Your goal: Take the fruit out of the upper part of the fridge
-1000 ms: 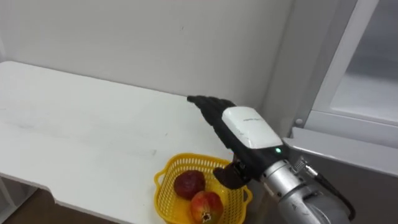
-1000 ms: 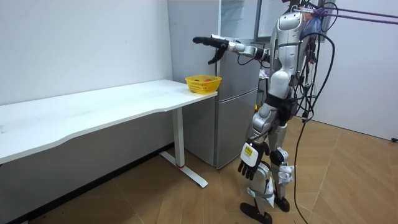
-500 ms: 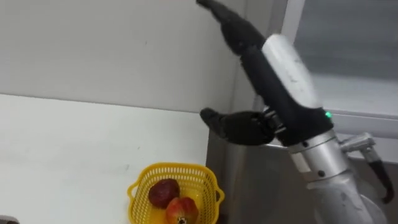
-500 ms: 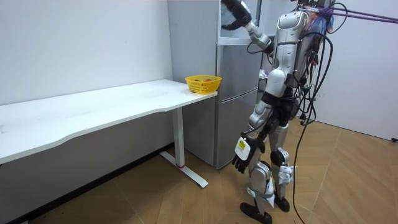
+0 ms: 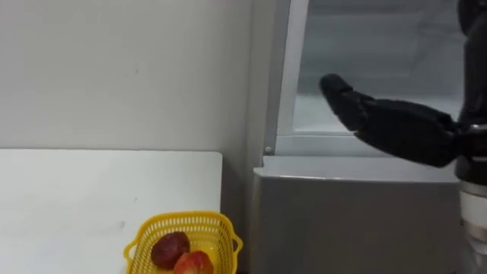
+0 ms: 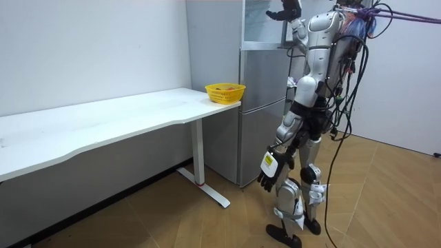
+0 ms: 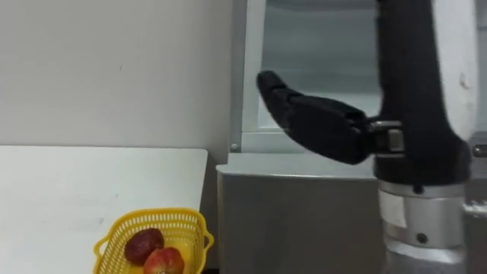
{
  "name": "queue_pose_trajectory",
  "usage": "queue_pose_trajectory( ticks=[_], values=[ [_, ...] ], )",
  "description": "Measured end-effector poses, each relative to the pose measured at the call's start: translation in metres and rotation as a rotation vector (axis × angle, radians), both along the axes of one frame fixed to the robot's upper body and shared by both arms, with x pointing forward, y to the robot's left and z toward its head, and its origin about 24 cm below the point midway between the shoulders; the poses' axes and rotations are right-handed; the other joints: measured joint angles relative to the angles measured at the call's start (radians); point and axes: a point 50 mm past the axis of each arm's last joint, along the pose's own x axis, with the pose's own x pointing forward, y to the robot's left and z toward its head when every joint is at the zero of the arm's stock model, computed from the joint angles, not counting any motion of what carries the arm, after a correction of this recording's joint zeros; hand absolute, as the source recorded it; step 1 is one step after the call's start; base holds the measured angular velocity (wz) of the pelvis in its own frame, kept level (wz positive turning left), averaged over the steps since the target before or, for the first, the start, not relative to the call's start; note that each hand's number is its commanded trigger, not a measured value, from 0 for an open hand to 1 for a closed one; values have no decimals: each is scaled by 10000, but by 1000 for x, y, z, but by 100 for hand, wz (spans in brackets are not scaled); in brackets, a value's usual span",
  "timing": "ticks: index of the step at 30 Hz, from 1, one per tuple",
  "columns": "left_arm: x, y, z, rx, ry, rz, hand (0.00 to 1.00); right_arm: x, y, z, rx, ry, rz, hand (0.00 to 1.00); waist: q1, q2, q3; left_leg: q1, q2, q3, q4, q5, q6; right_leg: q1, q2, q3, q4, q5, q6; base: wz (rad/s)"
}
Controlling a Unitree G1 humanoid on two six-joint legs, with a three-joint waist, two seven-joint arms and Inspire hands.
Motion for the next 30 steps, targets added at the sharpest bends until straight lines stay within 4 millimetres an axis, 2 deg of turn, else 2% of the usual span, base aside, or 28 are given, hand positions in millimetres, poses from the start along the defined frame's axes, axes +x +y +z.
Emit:
queue_pose_trajectory(
  ticks=[1,4,6,10,16,22,25,30],
  values=[
    [-4,-1,0,-22,64,181,0,-2,-7,-3,133,42,-368,0,-62,24,-16,7,4,20,1,0,0,0,8,25,-4,9,-5,-3],
    [-10,0,0,-5,174,422,0,-8,-22,-12,546,219,-1109,0,-246,77,9,111,37,75,-16,-10,-15,66,28,65,-5,19,-8,-5],
    [-10,0,0,-9,178,407,0,-11,-27,-20,641,457,-1390,0,-299,142,43,107,68,154,-13,-14,-25,29,46,87,-10,26,-20,-12],
    [-9,0,0,-14,180,367,0,-16,-37,-36,848,1080,-1989,0,-327,188,31,61,123,380,0,-30,-53,-139,61,273,-49,17,-54,-16],
    [-10,0,0,-10,197,392,0,-20,-49,-49,1163,1555,-2629,0,-624,165,27,118,162,587,-15,-52,-96,-157,144,517,-179,35,-91,-9],
    [-2,0,0,-32,29,279,0,-16,-55,-71,1165,2749,-2878,0,-726,158,39,115,171,661,-108,-76,-131,-169,186,568,-197,31,-88,-3],
    [6,-1,0,-92,-144,63,0,-16,-54,-75,1119,3044,-2805,0,-718,204,59,88,169,712,-134,-87,-143,-216,196,620,-239,31,-87,-3],
    [9,-2,0,-185,-240,23,0,-17,-51,-85,1033,3677,-2637,0,-698,262,27,74,189,785,-176,-115,-187,-276,255,739,-351,42,-87,-7]
  ],
)
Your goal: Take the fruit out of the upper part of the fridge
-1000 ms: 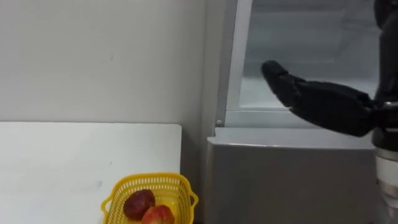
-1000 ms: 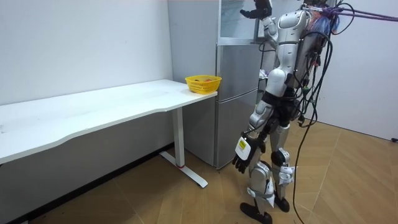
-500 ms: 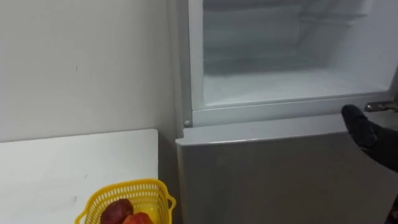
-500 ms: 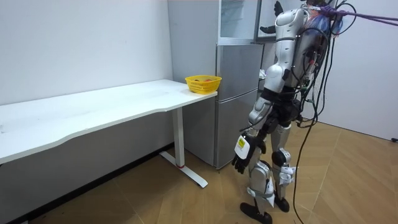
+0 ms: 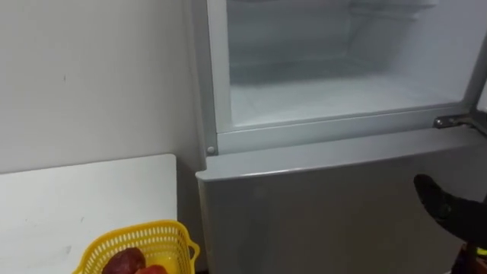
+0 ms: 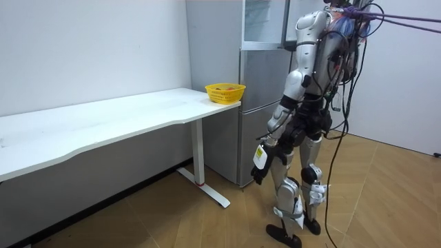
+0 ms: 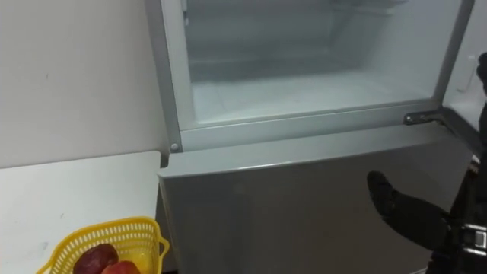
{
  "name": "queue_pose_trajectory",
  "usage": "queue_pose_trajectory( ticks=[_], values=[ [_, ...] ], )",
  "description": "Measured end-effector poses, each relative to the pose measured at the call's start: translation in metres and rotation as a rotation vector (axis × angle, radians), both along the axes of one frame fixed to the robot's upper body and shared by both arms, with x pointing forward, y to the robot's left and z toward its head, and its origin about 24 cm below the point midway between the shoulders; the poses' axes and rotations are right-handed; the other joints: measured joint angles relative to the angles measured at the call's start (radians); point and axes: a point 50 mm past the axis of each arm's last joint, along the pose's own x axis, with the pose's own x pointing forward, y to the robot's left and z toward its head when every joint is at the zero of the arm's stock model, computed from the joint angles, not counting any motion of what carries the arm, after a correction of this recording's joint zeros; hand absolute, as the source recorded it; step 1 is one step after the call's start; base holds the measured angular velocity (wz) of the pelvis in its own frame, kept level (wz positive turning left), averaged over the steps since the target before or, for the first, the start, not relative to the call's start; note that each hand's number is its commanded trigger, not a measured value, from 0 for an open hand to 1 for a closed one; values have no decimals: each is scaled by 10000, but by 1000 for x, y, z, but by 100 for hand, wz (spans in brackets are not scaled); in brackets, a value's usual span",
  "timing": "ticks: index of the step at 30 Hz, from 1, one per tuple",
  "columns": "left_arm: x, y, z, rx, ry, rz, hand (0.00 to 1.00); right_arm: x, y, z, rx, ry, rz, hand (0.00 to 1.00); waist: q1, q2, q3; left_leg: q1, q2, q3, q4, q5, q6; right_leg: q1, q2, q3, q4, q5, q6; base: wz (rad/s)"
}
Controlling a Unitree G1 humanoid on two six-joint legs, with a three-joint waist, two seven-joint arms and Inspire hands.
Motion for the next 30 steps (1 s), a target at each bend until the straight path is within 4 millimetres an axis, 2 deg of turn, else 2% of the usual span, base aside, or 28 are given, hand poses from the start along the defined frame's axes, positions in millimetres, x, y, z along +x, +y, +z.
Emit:
queue_pose_trajectory(
  ticks=[8,14,16,21,30],
  values=[
    [2,0,0,38,-91,54,0,3,6,-13,149,800,408,0,115,14,24,42,28,71,-36,-39,-51,-36,38,112,9,1,-2,-4],
    [2,-1,0,24,-41,-20,0,8,11,-40,-52,2525,916,0,183,3,72,39,46,60,-41,-67,-51,-29,43,124,103,4,-4,0],
    [1,0,0,37,3,-5,0,8,15,-55,-104,3369,1248,0,178,14,100,10,61,50,-19,-80,-43,-24,40,120,169,4,-4,0],
    [2,-1,0,53,64,-78,0,7,17,-76,-89,4734,1445,0,165,111,72,-119,54,42,58,-123,-1,-81,9,124,169,4,-4,0],
    [0,0,0,151,222,-14,0,2,14,-101,436,5827,1276,0,132,168,30,-124,48,35,150,-122,2,-67,-8,101,149,3,-3,0]
  ],
)
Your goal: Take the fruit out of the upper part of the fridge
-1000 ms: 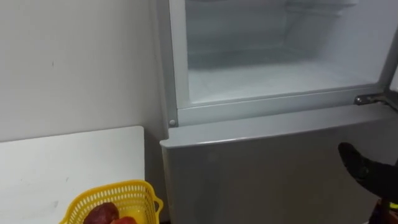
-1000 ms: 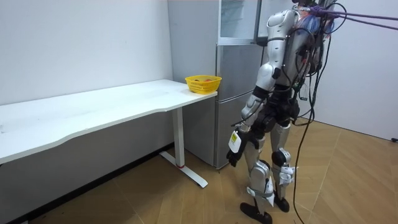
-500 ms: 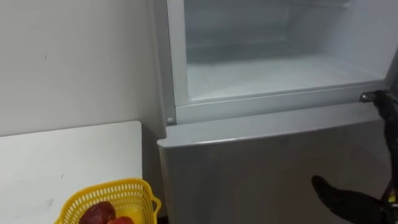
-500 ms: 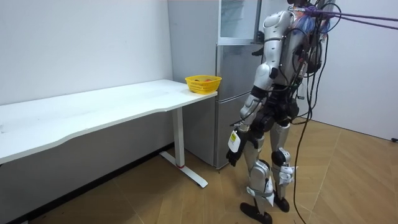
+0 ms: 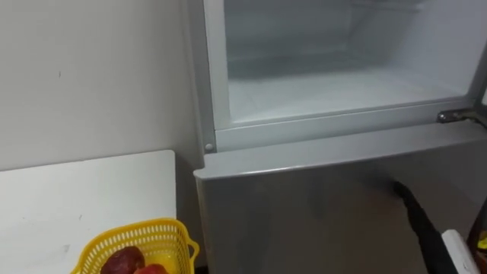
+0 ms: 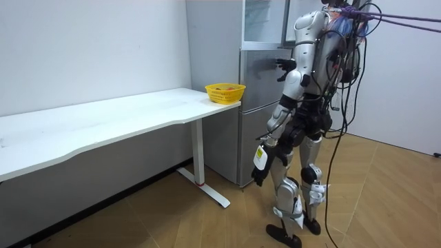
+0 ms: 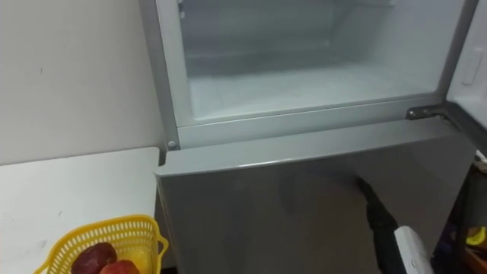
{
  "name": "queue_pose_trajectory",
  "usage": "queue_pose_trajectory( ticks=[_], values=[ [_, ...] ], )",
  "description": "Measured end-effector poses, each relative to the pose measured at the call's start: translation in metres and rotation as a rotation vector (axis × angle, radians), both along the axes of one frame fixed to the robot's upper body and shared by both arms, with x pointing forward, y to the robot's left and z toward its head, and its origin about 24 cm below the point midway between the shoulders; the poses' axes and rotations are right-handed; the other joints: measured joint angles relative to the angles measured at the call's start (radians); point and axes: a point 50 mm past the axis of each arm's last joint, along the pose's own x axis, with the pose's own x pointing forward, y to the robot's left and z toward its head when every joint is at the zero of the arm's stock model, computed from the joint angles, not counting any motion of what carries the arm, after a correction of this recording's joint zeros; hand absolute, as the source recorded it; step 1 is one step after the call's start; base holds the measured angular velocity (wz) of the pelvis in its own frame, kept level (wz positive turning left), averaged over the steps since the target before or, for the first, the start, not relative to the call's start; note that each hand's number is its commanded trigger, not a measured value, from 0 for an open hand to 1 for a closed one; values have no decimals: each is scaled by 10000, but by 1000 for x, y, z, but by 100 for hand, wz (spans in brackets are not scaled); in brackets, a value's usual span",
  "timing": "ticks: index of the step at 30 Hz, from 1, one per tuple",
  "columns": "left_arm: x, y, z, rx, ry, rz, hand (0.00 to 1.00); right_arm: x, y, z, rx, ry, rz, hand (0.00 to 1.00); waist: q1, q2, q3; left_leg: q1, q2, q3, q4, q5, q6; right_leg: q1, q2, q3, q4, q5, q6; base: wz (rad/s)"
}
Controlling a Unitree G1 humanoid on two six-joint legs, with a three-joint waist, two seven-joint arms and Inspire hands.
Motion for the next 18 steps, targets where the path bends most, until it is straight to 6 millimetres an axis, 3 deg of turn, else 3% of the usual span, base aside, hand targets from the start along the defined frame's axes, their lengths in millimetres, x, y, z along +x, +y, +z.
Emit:
queue_pose_trajectory(
  ticks=[5,8,12,18],
  values=[
    [4,0,1,62,-136,-1,0,-12,-4,-23,209,1098,-404,0,12,69,-21,-2,2,-8,-5,-3,3,-8,-22,9,14,1,0,0],
    [5,0,1,66,-190,1,0,-20,-10,-47,306,2170,-736,0,-28,72,-31,17,2,-15,-6,-3,3,13,-50,9,30,1,0,0],
    [5,-1,1,42,-235,-10,0,-46,-16,-86,414,4108,-1246,0,20,18,-7,44,-6,-12,-75,-4,5,35,-16,22,37,0,1,0],
    [1,0,1,105,-221,168,0,-71,-20,-119,487,5804,-1700,0,11,-8,6,160,-43,-17,-61,-4,8,125,-18,15,-47,-43,33,1]
  ],
)
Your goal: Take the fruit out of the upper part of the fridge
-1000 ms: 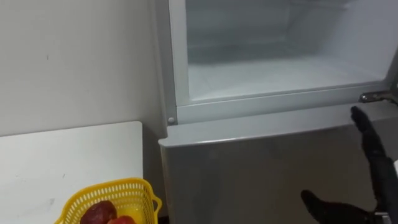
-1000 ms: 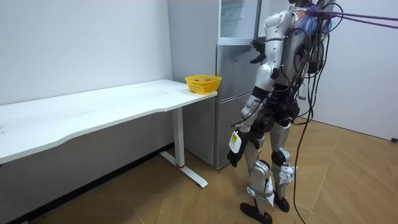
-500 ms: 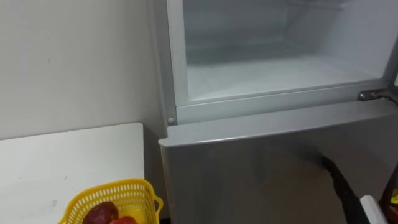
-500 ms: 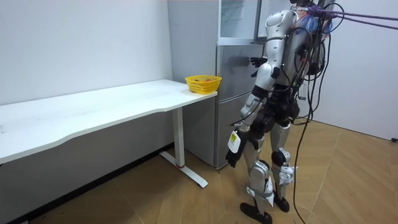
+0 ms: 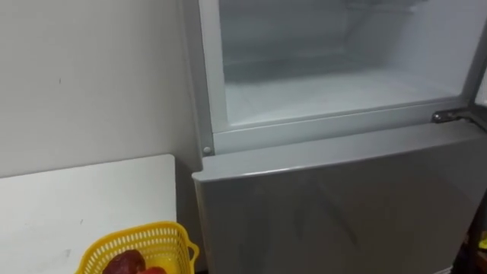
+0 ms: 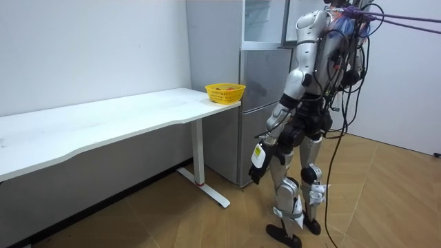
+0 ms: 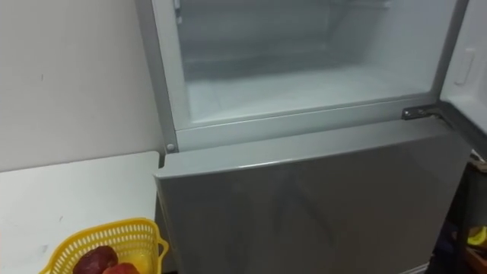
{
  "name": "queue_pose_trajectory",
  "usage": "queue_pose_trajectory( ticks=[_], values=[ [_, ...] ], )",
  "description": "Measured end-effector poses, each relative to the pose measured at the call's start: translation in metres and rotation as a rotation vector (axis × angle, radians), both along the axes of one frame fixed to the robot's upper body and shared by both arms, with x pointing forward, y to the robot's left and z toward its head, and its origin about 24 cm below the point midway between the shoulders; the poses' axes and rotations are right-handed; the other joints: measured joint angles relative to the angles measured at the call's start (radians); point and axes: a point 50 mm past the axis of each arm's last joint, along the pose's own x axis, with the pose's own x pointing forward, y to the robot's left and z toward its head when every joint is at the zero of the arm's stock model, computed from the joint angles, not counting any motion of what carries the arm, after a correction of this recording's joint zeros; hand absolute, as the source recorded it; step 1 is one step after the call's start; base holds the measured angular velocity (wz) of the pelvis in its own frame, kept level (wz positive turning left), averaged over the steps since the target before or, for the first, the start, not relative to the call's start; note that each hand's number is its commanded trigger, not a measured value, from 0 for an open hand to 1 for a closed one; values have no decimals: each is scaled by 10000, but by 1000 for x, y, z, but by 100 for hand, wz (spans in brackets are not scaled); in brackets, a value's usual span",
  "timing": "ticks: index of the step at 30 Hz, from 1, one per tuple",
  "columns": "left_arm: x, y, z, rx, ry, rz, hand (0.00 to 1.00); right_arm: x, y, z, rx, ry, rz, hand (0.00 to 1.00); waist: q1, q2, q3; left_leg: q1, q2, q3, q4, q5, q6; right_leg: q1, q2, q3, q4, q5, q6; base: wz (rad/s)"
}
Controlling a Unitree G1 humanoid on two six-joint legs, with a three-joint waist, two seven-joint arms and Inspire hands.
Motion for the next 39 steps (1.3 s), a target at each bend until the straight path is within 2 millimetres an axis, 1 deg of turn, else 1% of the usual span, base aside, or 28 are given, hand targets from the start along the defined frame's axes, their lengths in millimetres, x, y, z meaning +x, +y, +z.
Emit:
queue_pose_trajectory(
  ticks=[2,6,8,10,12,14,15,16,19,21,22,25,27,30,33,35,37,39],
  values=[
    [-1,-1,0,-3,26,-75,0,-5,-2,-7,-57,361,-106,0,-4,-3,2,5,-5,-39,-11,-4,5,41,7,-2,-117,-4,7,7],
    [-1,-2,1,37,-95,-82,0,-23,-6,-25,-61,1457,-414,0,24,-45,8,-8,-9,-70,-1,-4,2,50,-43,-25,-116,-6,10,2],
    [-3,-2,1,53,-29,-83,0,-30,-6,-34,-13,1978,-547,0,23,-50,8,-14,-12,-76,-6,-4,2,96,-45,-39,-125,-8,12,0],
    [-2,-2,1,59,-44,-50,0,-41,-6,-48,97,2792,-800,0,29,-83,10,1,-22,-97,-7,-4,1,148,-55,-49,-128,-13,20,4],
    [-1,-2,1,58,-71,-53,0,-46,-4,-53,187,3153,-887,0,63,-108,18,15,-28,-97,-5,-4,1,158,-61,-36,-126,-14,22,0],
    [0,-2,1,38,-46,-53,0,-50,-2,-58,301,3434,-951,0,52,-153,37,69,-32,-98,1,-4,1,197,-67,-28,-125,-16,24,0],
    [1,-2,1,15,-36,-56,0,-51,-1,-61,409,3646,-968,0,58,-210,77,129,-41,-101,2,-5,2,258,-75,-31,-127,-35,32,0],
    [1,-2,1,9,-40,-55,0,-52,0,-64,506,3867,-986,0,61,-249,92,161,-50,-115,1,-15,4,253,-80,-31,-130,-78,41,5],
    [0,-2,1,34,49,-102,0,-55,1,-67,693,4221,-998,0,102,-321,99,180,-53,-179,21,-69,6,256,-84,-39,-112,-149,52,5],
    [-1,-2,1,-2,192,-118,0,-57,0,-70,714,4442,-1044,0,126,-325,105,158,-46,-211,112,-109,6,294,-76,-55,-117,-145,52,0],
    [-2,-3,0,-71,259,-107,0,-61,-1,-73,734,4731,-1133,0,213,-286,89,159,-36,-214,159,-150,1,314,-52,-45,-113,-143,52,0],
    [-4,-4,0,-89,408,-51,0,-72,-1,-79,990,5576,-1274,0,361,-210,84,153,-38,-227,149,-161,-3,315,-8,-46,-108,-140,51,0],
    [-6,-7,-1,-103,628,-26,0,-75,-1,-82,1168,5915,-1326,0,361,-140,79,154,-44,-245,145,-162,-4,316,-29,-48,-114,-141,52,0],
    [-9,-10,-2,-248,945,-12,0,-78,-2,-86,1850,6473,-1632,0,323,-105,63,161,-42,-273,168,-160,-6,348,-69,-79,-118,-143,49,0],
    [-9,-10,-2,-272,1118,-50,0,-79,-4,-88,2368,6952,-1952,0,330,-132,77,171,-38,-273,189,-159,-8,365,-74,-101,-119,-154,38,0],
    [-9,-10,-2,-327,1148,210,0,-83,-4,-90,2736,7206,-2273,0,313,-181,84,186,-44,-280,213,-160,-8,440,-92,-190,-150,-158,41,8],
    [-11,-9,-2,-352,1253,313,0,-89,-3,-91,3388,7237,-3045,0,312,-239,90,168,-55,-309,268,-167,0,487,-115,-277,-145,-168,57,12],
    [-12,-9,-2,-323,1374,355,0,-95,-4,-93,3898,7264,-3883,0,315,-252,94,150,-58,-352,265,-170,3,481,-110,-297,-146,-169,59,6]
  ],
)
